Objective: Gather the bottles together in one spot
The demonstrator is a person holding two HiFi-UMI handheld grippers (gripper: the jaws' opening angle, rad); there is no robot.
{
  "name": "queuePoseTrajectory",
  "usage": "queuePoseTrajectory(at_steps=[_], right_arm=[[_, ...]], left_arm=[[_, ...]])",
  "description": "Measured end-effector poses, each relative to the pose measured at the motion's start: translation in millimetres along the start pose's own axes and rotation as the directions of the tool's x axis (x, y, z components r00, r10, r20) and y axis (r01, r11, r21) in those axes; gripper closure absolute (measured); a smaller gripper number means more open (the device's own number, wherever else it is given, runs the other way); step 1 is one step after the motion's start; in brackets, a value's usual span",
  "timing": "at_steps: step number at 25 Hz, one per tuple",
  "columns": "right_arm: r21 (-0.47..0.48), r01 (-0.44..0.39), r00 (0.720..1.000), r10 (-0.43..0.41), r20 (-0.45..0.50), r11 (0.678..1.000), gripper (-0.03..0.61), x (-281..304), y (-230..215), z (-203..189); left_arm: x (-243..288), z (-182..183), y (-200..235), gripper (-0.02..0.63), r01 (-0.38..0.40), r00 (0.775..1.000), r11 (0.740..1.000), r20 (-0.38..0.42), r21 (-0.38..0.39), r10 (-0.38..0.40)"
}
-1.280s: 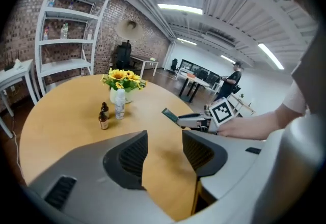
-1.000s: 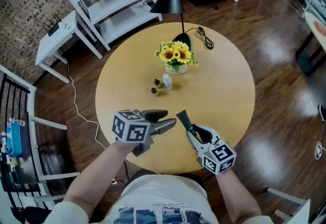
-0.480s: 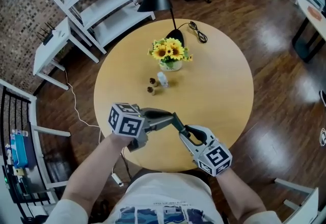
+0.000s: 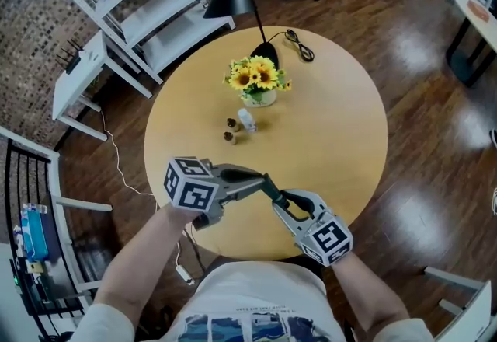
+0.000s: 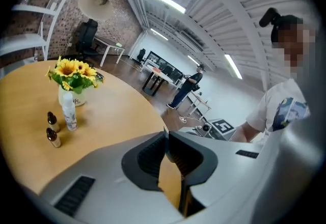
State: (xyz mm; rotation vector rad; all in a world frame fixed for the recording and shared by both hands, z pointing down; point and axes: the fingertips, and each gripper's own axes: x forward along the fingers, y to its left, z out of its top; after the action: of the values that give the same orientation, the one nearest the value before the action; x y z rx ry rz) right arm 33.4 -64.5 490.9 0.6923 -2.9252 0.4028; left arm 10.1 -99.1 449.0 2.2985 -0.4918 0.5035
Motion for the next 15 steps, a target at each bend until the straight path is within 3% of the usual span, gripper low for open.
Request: queuePoseTrajectory(at_steps=[4, 8, 11, 15], right_arm=[[0.016, 0.010, 0.997, -0.009, -0.075, 1.000, 0.442, 4, -8, -14], [0.042, 0.045, 0.990, -0.039, -0.135, 0.998, 0.354, 0, -19, -25], [0.051, 0.104, 0.981, -0.094, -0.170, 0.993, 0.343, -10, -32, -30], [0.080, 0.196, 0.966, -0.179, -0.187, 0.977, 0.291, -26, -56, -32]], left_arm=[[9, -2, -5, 0.589, -0.040, 0.998, 0.983, -0.046, 0.181, 0.049], [11, 2, 11, 0.591, -0.126, 0.988, 0.949, -0.044, 0.290, 0.145], [7, 5, 42, 0.591, -0.238, 0.965, 0.916, -0.027, 0.322, 0.260], [-2, 14, 88, 0.591, -0.385, 0.920, 0.879, 0.034, 0.281, 0.392]])
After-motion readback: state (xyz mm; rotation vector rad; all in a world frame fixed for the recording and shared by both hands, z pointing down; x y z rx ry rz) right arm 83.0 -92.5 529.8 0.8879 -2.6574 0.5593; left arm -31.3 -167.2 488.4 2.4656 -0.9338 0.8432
